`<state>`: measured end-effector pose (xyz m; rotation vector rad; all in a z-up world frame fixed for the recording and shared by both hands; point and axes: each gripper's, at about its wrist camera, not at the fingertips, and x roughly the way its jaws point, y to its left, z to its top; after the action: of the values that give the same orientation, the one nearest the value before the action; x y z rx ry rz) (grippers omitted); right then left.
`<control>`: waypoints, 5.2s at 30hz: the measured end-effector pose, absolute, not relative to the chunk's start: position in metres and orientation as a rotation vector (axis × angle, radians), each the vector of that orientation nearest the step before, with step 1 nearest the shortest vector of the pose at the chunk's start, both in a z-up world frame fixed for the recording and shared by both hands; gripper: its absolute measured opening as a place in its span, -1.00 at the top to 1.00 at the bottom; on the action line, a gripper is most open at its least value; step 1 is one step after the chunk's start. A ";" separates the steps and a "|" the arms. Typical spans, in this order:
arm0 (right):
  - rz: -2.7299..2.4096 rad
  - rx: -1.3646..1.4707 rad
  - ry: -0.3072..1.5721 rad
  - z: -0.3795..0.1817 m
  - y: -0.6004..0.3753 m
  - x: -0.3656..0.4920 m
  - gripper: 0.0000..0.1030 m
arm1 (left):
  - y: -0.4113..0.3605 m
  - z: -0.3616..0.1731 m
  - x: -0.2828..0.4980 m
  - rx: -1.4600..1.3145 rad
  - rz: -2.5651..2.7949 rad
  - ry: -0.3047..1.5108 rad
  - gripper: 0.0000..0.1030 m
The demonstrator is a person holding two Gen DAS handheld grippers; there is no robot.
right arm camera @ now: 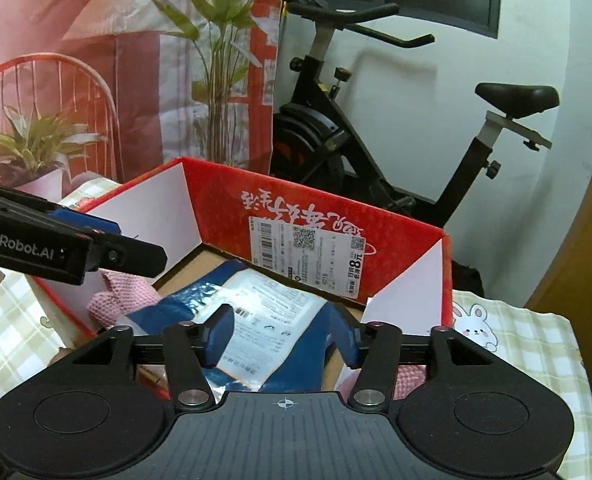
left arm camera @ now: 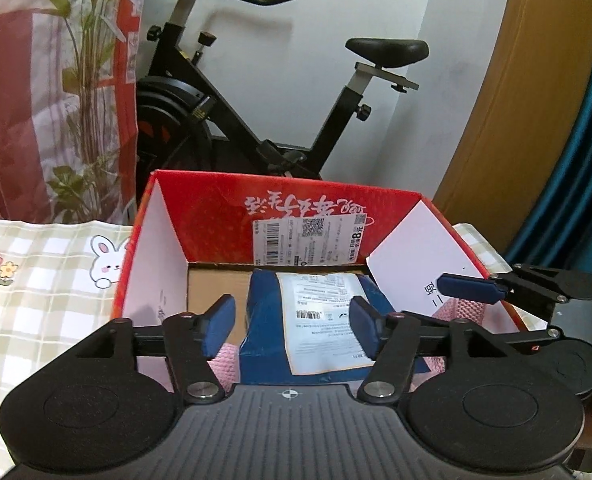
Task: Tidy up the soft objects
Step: 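Open both grippers to release the blue bag inside the box, then move both grippers down to the orange floral cloth beside the box, then close the left gripper on the orange cloth while the right gripper grasps its edge, then lift the orange cloth with both grippers and carry it over the red box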
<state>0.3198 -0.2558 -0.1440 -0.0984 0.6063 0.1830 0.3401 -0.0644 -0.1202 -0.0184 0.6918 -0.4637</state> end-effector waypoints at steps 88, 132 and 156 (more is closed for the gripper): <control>0.204 0.217 0.697 -0.226 -0.263 0.150 -0.52 | -0.024 -0.202 0.188 -0.076 -0.409 0.841 0.72; 0.289 0.159 0.569 -0.191 -0.265 0.132 0.86 | -0.016 -0.192 0.181 -0.142 -0.414 0.780 0.73; 0.300 0.130 0.388 -0.116 -0.277 0.170 0.86 | -0.027 -0.107 0.206 -0.110 -0.425 0.550 0.73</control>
<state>0.1704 -0.2770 -0.1159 0.1296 0.3880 0.2999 0.2060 -0.0272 -0.1066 -0.1105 0.5496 -0.4249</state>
